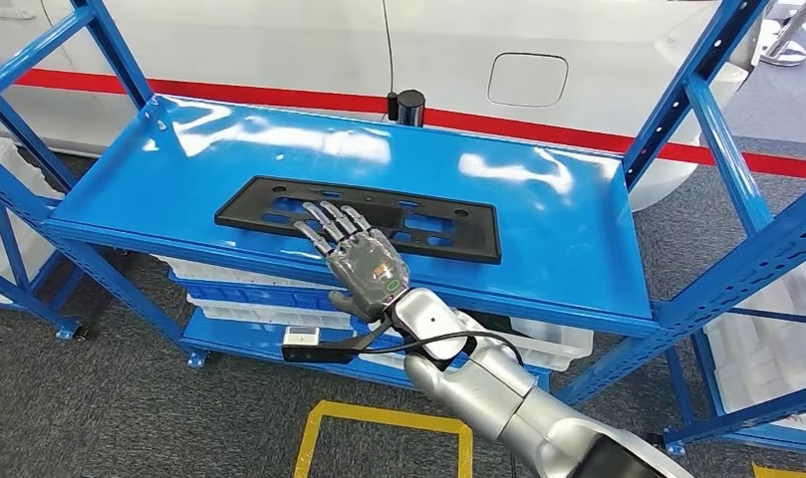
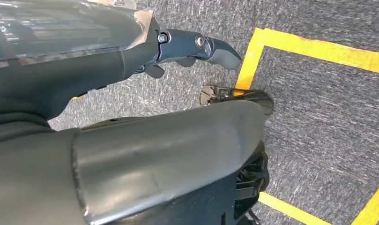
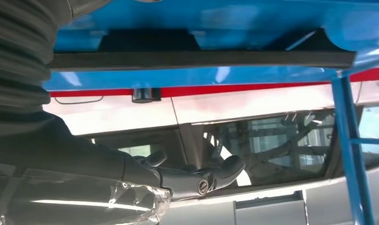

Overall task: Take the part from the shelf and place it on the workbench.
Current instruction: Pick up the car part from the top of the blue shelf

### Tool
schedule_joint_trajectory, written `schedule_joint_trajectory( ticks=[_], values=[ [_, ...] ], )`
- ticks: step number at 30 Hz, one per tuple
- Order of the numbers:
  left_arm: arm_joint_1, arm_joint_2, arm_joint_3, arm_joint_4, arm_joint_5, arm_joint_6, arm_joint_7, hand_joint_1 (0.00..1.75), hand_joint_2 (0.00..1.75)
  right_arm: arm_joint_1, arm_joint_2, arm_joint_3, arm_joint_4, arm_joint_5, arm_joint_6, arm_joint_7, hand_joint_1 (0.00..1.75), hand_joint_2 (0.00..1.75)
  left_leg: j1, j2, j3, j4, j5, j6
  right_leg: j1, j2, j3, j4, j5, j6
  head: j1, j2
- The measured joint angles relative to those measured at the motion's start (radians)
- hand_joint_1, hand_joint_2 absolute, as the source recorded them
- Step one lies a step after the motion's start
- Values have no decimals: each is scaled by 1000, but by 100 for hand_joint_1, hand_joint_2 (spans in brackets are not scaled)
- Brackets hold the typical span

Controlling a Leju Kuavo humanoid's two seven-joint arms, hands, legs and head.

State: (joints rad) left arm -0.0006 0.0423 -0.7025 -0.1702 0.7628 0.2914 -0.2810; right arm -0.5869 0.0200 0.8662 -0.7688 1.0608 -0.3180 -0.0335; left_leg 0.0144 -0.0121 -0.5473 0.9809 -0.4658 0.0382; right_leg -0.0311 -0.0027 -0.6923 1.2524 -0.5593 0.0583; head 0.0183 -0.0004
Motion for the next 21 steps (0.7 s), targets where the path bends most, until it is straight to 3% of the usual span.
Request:
schedule_joint_trajectory(
  ticks=[2,4,6,8,10,12,13,14,15,17,18,19,21],
  values=[
    [0,-1,-1,0,0,-1,0,0,0,1,-3,-6,0,7,3,6,0,175,2,-6,10,2,-10,-12,-2,0,58,-143,71,16,1,0],
    [-1,-1,-1,1,0,-2,-1,0,0,2,-4,-12,1,13,4,11,0,175,0,-9,14,6,-20,-25,1,1,99,-238,110,11,0,0],
    [0,-1,-3,1,0,-2,-2,0,0,3,-6,-17,1,19,5,14,0,175,-1,-9,13,5,-23,-33,6,2,102,-247,110,-5,0,0],
    [0,-1,-4,1,0,-2,-2,0,0,4,-7,-23,1,25,7,17,0,175,3,-6,11,13,-34,-41,2,3,106,-247,107,-20,-1,0],
    [-1,-1,-4,1,0,-1,-3,0,0,3,-6,-26,1,32,11,18,0,175,6,1,-25,87,-73,-48,-3,2,117,-250,101,-36,-1,0],
    [-1,-2,-5,1,0,-1,-4,0,0,6,-6,-27,1,36,16,18,0,175,6,6,-104,229,-125,-53,1,1,124,-249,94,-47,-2,0],
    [0,-2,-5,1,0,0,-4,0,0,8,-7,-27,2,37,17,19,0,175,7,7,-142,286,-137,-54,4,1,127,-249,91,-51,-2,0],
    [0,-2,-5,1,0,0,-4,0,0,10,-7,-27,2,40,18,20,0,175,7,8,-164,306,-128,-53,6,1,130,-249,89,-54,-2,0],
    [1,-2,-5,1,0,0,-4,0,0,12,-7,-27,2,43,19,21,0,175,7,8,-165,285,-96,-51,7,2,134,-249,86,-55,-2,0],
    [0,-1,-5,2,0,2,-5,0,0,13,-7,-27,1,49,21,23,0,175,6,10,-118,157,-9,-44,8,4,147,-249,77,-53,-2,0],
    [-1,-1,-5,2,0,2,-6,0,0,13,-7,-28,1,50,21,24,0,175,4,12,-90,95,20,-41,12,5,151,-248,72,-48,-1,0],
    [-2,-2,-5,2,0,3,-5,0,0,13,-7,-29,1,51,22,25,0,175,3,13,-70,54,33,-41,16,5,151,-246,69,-46,-1,0],
    [-2,-5,-5,2,0,6,-5,0,0,15,-9,-31,1,52,23,27,0,175,-1,11,-59,30,32,-44,23,4,147,-243,65,-43,0,0]
  ],
)
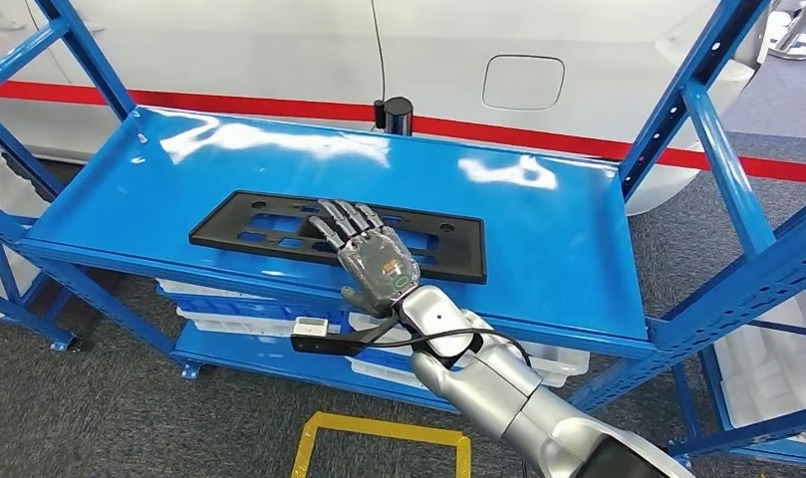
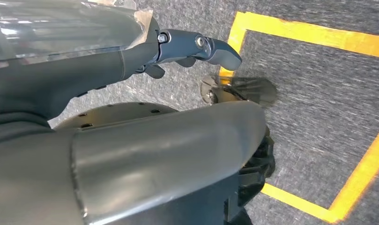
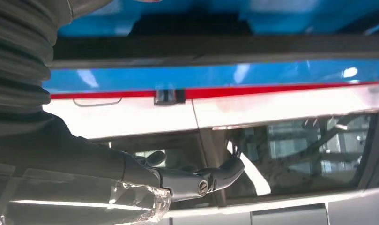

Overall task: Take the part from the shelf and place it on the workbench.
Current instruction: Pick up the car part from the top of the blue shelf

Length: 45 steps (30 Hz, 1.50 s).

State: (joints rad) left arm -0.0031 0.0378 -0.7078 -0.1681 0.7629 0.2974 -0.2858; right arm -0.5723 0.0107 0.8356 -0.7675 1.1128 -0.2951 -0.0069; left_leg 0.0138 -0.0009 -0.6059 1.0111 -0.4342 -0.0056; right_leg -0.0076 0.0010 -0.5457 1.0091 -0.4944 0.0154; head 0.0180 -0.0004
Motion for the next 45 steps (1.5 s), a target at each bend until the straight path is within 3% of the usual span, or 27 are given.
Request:
schedule_joint_trajectory(
  ticks=[13,27,45],
  values=[
    [4,62,-8,8,-10,-91,3,0,0,3,26,-2,0,31,51,28,0,175,-7,-5,-1,-2,-4,7,-5,-5,6,-15,3,7,1,0],
    [4,64,-9,18,-12,-94,-6,0,0,-4,52,-2,11,30,68,54,0,175,-3,-5,0,-3,-3,8,-2,-4,6,-14,3,6,1,0],
    [2,70,-29,24,-23,-100,-16,0,0,-79,84,-63,175,38,47,129,0,175,-3,-5,0,-3,-3,8,-2,-4,7,-14,3,6,1,0]
  ],
)
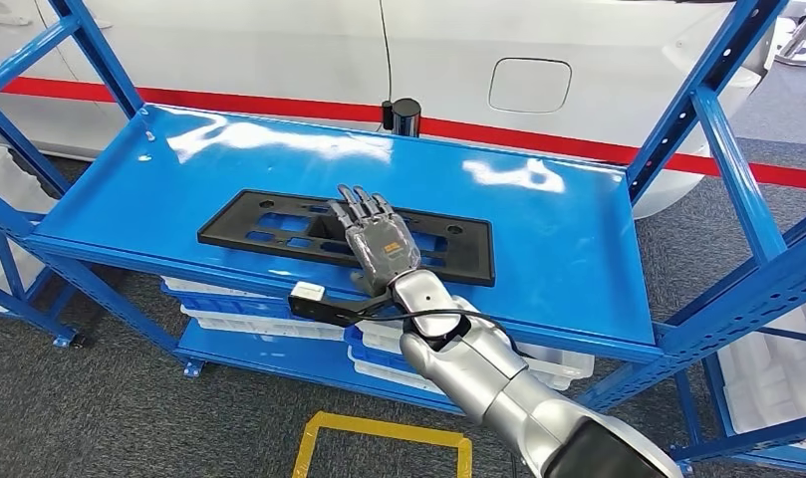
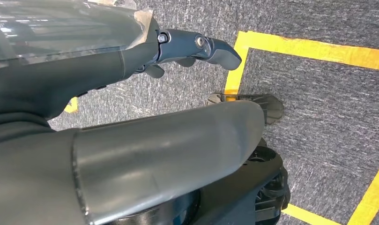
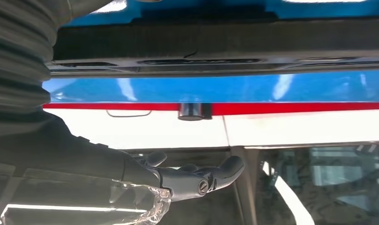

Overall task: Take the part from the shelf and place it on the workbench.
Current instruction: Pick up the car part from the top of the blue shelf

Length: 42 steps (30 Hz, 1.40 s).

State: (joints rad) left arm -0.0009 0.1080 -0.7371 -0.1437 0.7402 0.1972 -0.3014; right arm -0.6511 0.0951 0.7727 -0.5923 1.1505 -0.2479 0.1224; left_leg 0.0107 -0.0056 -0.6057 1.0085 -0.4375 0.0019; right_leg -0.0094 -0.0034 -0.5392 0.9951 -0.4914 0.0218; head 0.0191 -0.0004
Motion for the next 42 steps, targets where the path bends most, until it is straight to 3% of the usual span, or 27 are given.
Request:
schedule_joint_trajectory(
  ticks=[15,16,20,21,24,33,42],
  values=[
    [-1,2,-5,1,2,-7,-2,0,0,-30,3,-23,98,15,16,31,0,175,0,0,0,0,0,0,0,0,0,0,0,0,0,0],
    [-1,2,-5,1,2,-7,-2,0,0,-32,4,-24,101,15,19,32,10,175,0,0,0,0,0,0,0,0,0,0,0,0,0,0],
    [-2,2,-5,1,3,-7,-5,0,0,-37,9,-25,115,16,34,34,149,175,0,0,1,0,0,0,0,0,1,0,0,0,0,0],
    [-2,2,-5,1,4,-7,-5,0,0,-37,9,-25,118,17,36,33,155,175,0,0,1,0,0,0,0,0,1,0,0,0,0,0],
    [-3,2,-5,3,9,-6,-5,0,0,-37,12,-25,127,22,37,26,161,175,0,0,1,0,0,0,0,0,1,0,0,0,0,0],
    [-9,1,-5,9,15,3,-6,0,0,-37,19,-41,139,35,18,11,157,175,0,0,1,0,0,0,0,0,1,0,0,0,0,0],
    [-14,1,-12,13,16,10,-6,0,0,-38,21,-59,139,37,6,9,174,175,0,0,2,0,0,0,0,0,1,0,0,0,0,0]
  ],
)
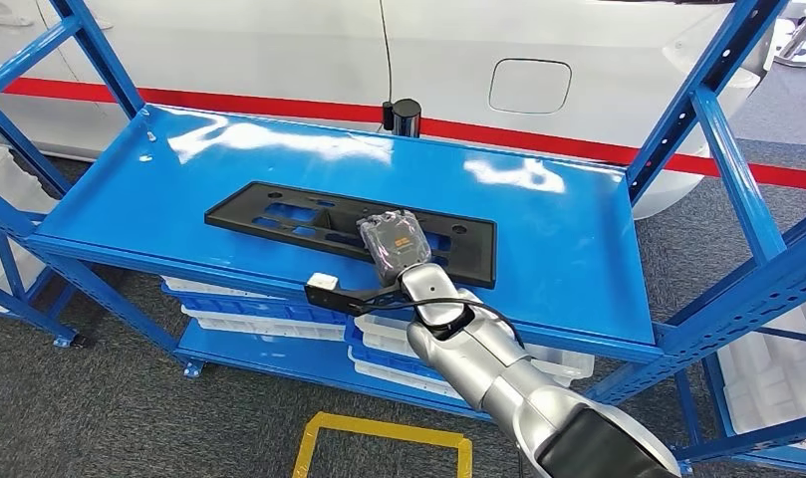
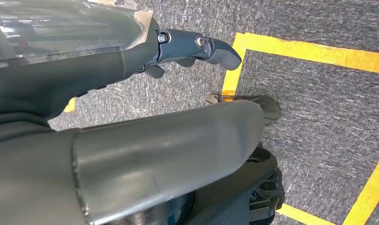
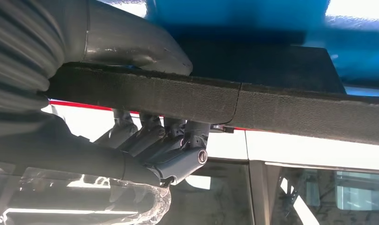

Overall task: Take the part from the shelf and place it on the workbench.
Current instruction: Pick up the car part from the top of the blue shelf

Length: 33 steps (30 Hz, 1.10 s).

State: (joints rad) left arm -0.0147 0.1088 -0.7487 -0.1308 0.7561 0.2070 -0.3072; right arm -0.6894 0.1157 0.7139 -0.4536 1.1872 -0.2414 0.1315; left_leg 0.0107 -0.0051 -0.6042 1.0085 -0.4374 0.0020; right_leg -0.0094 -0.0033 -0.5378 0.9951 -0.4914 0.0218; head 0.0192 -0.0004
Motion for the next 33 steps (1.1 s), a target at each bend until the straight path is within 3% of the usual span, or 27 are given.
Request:
schedule_joint_trajectory(
  ticks=[9,13,23,33],
  values=[
    [-2,-2,0,3,8,5,1,0,0,0,5,-13,0,8,-3,-7,175,175,0,0,0,0,0,0,0,0,0,0,0,0,0,0],
    [-2,-4,0,4,8,8,0,0,175,0,6,-16,0,7,-8,-7,175,175,0,0,0,0,0,0,0,0,0,0,0,0,0,0],
    [-2,-7,-4,5,20,18,-14,0,175,2,5,-63,-54,-22,-59,-35,175,175,0,0,0,0,0,0,0,0,0,0,0,0,0,0],
    [-2,-10,-11,12,39,18,-32,0,175,24,-13,-159,-305,-108,-98,-86,175,175,0,0,-1,0,0,0,0,0,-1,0,0,0,0,0]
  ],
)
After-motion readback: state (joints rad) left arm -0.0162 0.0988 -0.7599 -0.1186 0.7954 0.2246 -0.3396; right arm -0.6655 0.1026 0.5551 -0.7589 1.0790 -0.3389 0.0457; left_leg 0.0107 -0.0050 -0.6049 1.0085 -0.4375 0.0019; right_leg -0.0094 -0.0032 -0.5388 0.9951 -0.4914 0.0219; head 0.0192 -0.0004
